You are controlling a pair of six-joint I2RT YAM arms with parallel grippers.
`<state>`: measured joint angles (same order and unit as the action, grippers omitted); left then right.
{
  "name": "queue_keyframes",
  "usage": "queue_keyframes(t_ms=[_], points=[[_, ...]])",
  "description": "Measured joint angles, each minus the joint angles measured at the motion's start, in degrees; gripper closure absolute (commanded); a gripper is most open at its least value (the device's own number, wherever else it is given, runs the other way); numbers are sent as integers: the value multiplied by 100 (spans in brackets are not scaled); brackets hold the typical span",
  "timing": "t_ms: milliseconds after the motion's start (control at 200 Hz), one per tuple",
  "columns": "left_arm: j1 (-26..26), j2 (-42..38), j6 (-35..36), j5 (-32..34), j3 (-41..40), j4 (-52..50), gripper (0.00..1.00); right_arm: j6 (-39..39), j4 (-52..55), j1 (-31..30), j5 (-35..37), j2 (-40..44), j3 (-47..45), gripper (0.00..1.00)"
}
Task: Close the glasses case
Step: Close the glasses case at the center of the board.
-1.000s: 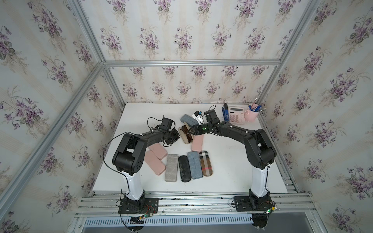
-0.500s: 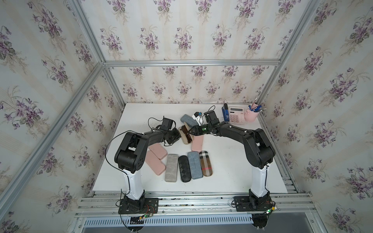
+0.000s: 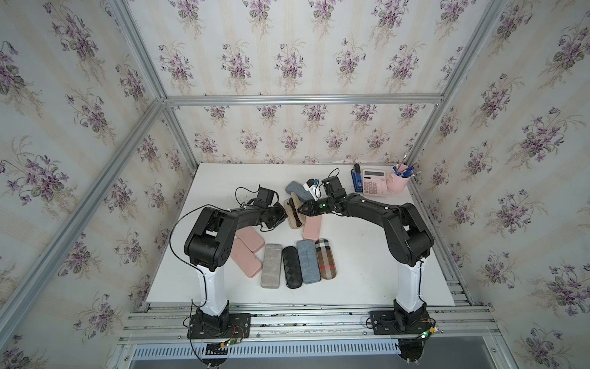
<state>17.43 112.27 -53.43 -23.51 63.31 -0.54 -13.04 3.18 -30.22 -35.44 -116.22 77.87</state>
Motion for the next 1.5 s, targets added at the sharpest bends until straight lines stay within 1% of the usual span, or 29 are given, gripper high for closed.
queue_keyframes(t_ms=[575,744,1089,1164,1234,1389,1499], points=[[0,0,2,-4,-7,63,80,-2,-190,-2,-2,-175,120,69],[-4,0,9,48,-7,72,81,31,-190,-247,46,-245,234,70],[-11,0,22,103,-15,70,83,68,-168,-278,44,-345,321,70],[-11,0,22,111,-22,70,83,70,-170,-286,52,-361,350,68],[-11,0,22,114,-26,72,83,63,-184,-291,59,-358,343,64],[-11,-4,24,116,-26,70,83,-28,-229,-293,63,-339,310,53],[-11,-28,24,120,-42,55,83,-59,-221,-295,131,-308,297,50]])
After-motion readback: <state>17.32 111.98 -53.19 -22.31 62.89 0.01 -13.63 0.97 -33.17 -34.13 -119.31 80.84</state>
